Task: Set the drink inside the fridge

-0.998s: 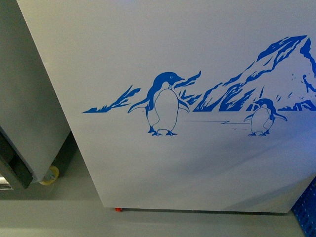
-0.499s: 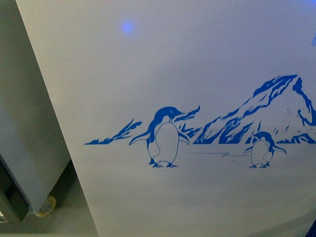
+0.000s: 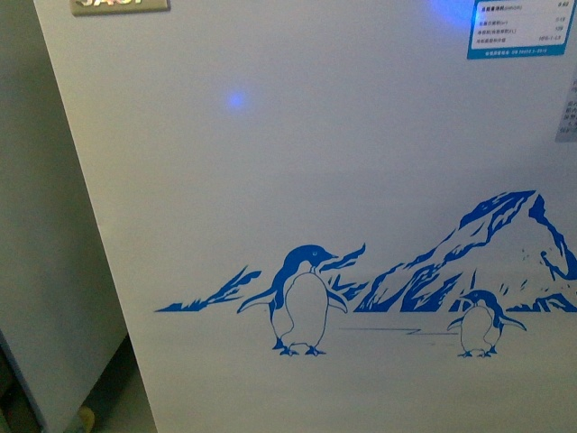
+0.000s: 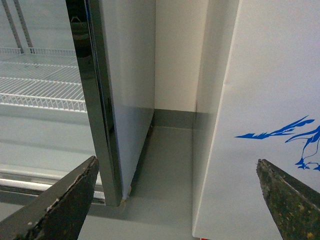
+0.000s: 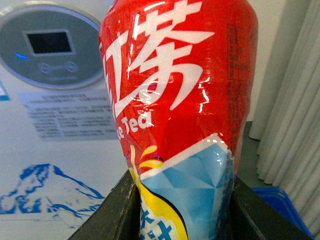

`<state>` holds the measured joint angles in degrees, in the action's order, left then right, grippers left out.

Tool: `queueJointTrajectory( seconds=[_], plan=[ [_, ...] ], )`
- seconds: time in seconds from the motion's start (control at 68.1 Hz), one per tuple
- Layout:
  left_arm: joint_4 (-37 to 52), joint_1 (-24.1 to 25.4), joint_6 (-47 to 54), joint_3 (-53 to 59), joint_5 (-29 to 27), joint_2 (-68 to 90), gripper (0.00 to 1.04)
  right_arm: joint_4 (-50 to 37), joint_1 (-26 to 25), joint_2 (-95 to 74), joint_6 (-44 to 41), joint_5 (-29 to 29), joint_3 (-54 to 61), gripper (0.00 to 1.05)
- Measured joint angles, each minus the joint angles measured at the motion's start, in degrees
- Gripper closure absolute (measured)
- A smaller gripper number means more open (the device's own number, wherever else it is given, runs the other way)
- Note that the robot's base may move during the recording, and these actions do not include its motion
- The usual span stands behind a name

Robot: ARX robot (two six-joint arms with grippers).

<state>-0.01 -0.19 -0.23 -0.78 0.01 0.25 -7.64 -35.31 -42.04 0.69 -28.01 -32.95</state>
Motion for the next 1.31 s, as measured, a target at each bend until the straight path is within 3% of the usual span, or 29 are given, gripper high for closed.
queueJointTrajectory(
  seconds=[0.338, 0.66, 0.998, 1.306],
  plan=[
    [0.0, 0.0, 0.0, 0.0, 0.0, 0.0, 0.08, 10.73, 18.12, 11.04, 8.02, 17.55, -2.08, 0.68],
    [0.0, 0.0, 0.0, 0.0, -0.02, 0.0, 0.08, 12.87, 29.4, 18.25, 6.97, 32.46, -2.08, 0.68],
    [0.0, 0.0, 0.0, 0.0, 0.0, 0.0, 0.08, 9.51, 37.4, 18.47, 2.64, 37.86, -1.86, 0.68],
    [0.0, 0.0, 0.0, 0.0, 0.0, 0.0, 0.08, 8.81, 39.21, 18.64, -0.66, 41.99, -0.44, 0.68]
  ],
)
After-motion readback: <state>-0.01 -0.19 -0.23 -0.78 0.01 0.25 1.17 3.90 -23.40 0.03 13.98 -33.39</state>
